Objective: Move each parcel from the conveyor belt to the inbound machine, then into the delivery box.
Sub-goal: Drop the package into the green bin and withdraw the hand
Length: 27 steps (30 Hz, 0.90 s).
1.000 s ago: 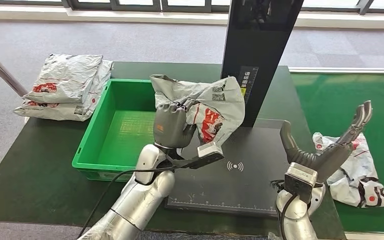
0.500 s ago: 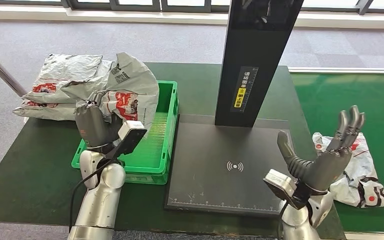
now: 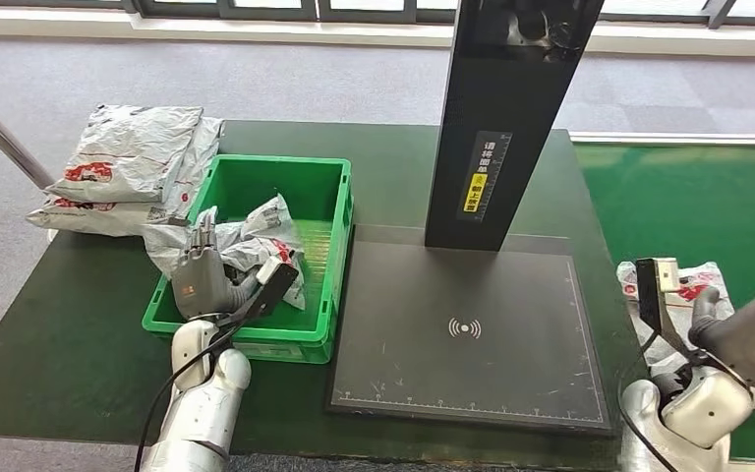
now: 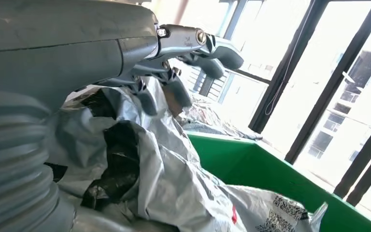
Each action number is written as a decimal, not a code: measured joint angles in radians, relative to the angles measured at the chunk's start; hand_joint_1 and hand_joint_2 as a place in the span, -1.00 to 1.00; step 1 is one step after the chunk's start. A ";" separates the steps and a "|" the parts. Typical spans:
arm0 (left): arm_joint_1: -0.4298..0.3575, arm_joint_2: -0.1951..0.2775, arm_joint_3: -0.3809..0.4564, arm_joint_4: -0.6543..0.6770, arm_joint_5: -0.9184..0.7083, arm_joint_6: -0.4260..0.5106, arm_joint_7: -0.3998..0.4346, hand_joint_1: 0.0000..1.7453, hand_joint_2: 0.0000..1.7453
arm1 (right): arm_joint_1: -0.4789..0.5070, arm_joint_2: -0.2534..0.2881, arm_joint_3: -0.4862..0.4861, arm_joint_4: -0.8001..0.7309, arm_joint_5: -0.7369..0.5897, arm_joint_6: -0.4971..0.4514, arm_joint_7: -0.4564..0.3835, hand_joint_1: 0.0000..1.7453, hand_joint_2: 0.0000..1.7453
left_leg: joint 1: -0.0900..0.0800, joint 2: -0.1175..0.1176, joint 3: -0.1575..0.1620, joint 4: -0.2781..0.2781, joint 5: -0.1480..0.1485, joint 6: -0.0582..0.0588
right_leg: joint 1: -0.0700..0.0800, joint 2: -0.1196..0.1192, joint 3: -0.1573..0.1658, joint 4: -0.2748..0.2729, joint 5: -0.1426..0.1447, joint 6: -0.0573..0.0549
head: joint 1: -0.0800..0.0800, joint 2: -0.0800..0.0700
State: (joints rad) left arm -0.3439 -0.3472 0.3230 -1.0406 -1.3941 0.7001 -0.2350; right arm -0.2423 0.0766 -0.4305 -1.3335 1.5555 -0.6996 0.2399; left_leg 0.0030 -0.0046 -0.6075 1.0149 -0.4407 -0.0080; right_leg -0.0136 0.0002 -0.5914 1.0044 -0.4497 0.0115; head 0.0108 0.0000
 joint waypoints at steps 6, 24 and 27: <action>-0.002 -0.005 0.009 0.003 0.051 0.000 -0.046 -1.00 -1.00 | 0.001 -0.105 0.076 0.101 0.001 0.000 0.130 -1.00 1.00 | 0.000 0.000 0.000 0.000 0.000 0.000 | 0.000 -0.001 0.000 0.000 0.000 0.000 | 0.000 0.000; 0.044 -0.007 0.067 -0.235 0.665 0.002 -0.455 -1.00 -1.00 | -0.068 -0.229 0.106 0.379 0.000 0.000 0.231 -1.00 1.00 | 0.001 -0.001 0.000 0.000 0.000 0.000 | 0.001 -0.002 0.000 0.000 0.000 0.000 | 0.000 0.000; 0.052 -0.006 0.071 -0.293 0.708 0.002 -0.462 -1.00 -1.00 | -0.089 -0.234 0.100 0.437 -0.001 0.000 0.223 -1.00 1.00 | 0.001 -0.001 0.000 0.000 0.001 0.000 | 0.001 -0.002 0.000 0.000 0.000 0.000 | 0.000 0.000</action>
State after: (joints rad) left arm -0.2920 -0.3530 0.3943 -1.3339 -0.6860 0.7017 -0.6971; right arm -0.3315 -0.1578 -0.3305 -0.8969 1.5549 -0.6998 0.4627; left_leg 0.0037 -0.0058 -0.6072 1.0145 -0.4401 -0.0082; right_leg -0.0126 -0.0022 -0.5912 1.0046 -0.4500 0.0114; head 0.0107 0.0000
